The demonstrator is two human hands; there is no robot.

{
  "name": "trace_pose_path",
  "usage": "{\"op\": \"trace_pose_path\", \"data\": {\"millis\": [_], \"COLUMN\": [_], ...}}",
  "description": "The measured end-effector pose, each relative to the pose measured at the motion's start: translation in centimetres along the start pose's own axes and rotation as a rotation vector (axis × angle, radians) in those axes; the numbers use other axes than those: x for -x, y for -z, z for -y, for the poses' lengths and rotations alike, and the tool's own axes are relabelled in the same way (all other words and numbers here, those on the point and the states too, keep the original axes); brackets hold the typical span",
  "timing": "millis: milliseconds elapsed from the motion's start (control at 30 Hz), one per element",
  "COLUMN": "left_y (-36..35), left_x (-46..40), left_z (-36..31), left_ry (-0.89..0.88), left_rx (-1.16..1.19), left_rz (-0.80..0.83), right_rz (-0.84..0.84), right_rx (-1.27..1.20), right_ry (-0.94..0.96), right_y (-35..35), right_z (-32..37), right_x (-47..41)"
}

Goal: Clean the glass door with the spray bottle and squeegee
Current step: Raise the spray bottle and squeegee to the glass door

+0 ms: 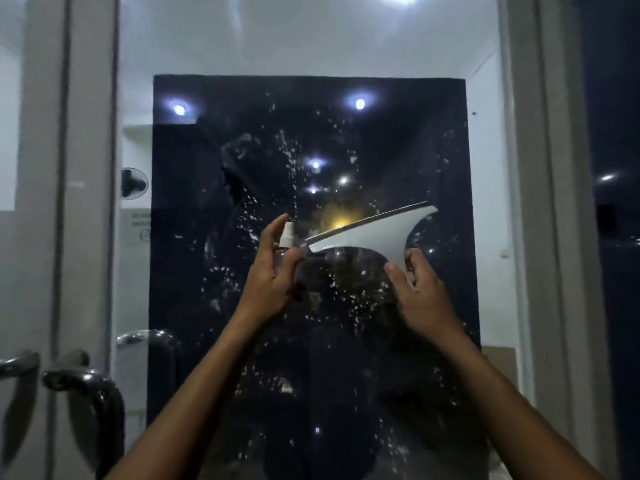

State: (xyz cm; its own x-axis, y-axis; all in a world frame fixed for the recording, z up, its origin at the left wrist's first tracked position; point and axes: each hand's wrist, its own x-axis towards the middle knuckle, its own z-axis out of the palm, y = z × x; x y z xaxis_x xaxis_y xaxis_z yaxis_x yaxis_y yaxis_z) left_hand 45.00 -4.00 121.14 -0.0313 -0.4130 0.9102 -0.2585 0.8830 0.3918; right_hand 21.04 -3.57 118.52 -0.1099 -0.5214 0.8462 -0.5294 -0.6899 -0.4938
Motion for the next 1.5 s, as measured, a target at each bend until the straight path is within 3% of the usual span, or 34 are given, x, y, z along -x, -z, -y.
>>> {"op": "trace_pose_path", "data": {"millis": [233,467,600,800,967,1200,1500], "left_y": [1.0,1.7,3.3,5.1,6.3,7.5,8.3], "left_x": [-4.3,-6.3,-8.2,-11.4,-13.8,-15.5,-15.6], "left_z": [-0.8,0.1,1.0,2.1,2.1,2.4,2.8], "left_ry": [0.121,0.077,0.024,-0.061,-0.039,0.112,0.153], "left_rx": [0.330,0.321,0.161,-0.020,0.094,0.455,0.547], "left_rz": [0.067,0.063,0.148,0.048,0.054,0.084,0.146], "right_rz": [0.014,0.008,-0.021,-0.071,-0.093,-0.102,-0.059], "right_rx": [0.020,0.050,0.060,0.016,0.038,0.048,-0.011], "right_ry": [0.055,0.134,0.178,0.191,0.169,0.209,0.222], "right_y": [0.2,0.1,-0.4,-2.0,-3.9,-4.9,-5.5], "right_z": [-0.1,0.0,0.5,1.2,1.6,2.2,3.8], "right_x": [-4.6,-7.3,-8.7,-10.0,-10.3,-11.3,-12.4]}}
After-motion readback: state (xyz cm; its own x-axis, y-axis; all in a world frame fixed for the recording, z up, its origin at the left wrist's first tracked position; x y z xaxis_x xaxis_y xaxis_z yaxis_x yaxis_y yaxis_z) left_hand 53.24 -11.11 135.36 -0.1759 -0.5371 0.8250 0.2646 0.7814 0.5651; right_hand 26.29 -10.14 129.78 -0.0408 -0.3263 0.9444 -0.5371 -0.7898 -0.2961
